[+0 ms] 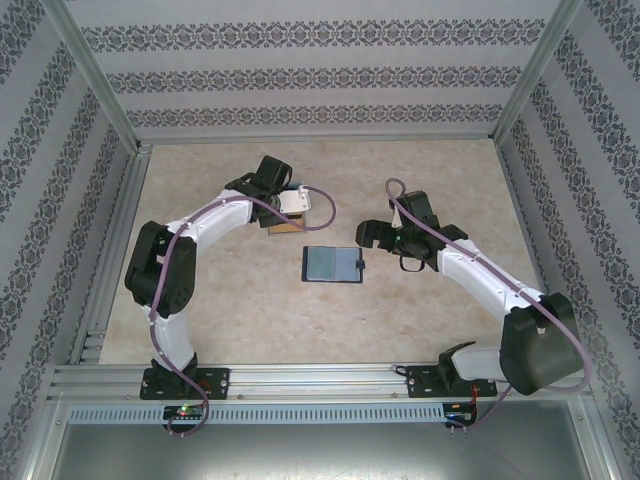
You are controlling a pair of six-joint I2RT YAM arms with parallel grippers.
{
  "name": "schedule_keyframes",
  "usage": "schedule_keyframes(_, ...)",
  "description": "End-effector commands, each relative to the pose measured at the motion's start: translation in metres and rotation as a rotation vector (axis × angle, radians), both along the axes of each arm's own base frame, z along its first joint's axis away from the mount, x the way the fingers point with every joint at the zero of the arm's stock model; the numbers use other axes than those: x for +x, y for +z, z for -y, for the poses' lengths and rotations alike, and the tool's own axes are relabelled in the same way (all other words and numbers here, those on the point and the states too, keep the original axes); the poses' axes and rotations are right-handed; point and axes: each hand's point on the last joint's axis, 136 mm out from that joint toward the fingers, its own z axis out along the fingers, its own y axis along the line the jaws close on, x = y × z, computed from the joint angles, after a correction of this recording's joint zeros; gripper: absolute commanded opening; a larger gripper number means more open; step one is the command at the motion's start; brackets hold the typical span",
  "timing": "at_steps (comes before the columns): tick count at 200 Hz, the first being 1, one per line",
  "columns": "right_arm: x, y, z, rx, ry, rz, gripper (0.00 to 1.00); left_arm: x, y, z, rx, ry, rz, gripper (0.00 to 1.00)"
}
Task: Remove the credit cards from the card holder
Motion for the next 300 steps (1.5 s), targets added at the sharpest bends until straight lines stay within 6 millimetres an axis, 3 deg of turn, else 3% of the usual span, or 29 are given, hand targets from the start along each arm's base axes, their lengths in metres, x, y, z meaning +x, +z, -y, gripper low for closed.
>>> schedule_keyframes(1,0.009,0.011,-0.003,0.023,-0.003,0.026,0.98,0.009,-0.005,-0.006,0.024,-0.001,0.014,0.00)
schedule_keyframes(111,0.009,0.007,-0.003,0.024,-0.003,0.013,0.98,0.019,-0.021,-0.006,0.039,0.022,0.011,0.00)
schedule_keyframes(131,0.010,0.007,-0.003,0.026,-0.005,0.014,0.98,0.022,-0.022,-0.006,0.042,0.031,0.019,0.10)
schedule_keyframes(146,0.009,0.007,-0.004,0.027,-0.003,0.014,0.98,0.024,-0.021,-0.007,0.041,0.044,0.031,0.10)
schedule_keyframes(195,0.006,0.008,-0.003,0.035,-0.006,0.015,0.98,0.043,-0.009,-0.018,0.019,0.137,0.103,0.23)
schedule_keyframes(242,0.001,0.008,-0.001,0.040,-0.014,0.017,0.98,0.060,0.010,-0.026,-0.029,0.244,0.163,0.25)
schedule_keyframes(300,-0.008,0.000,-0.006,0.047,0.004,-0.005,0.98,0.050,0.049,-0.021,-0.210,0.355,0.161,0.31)
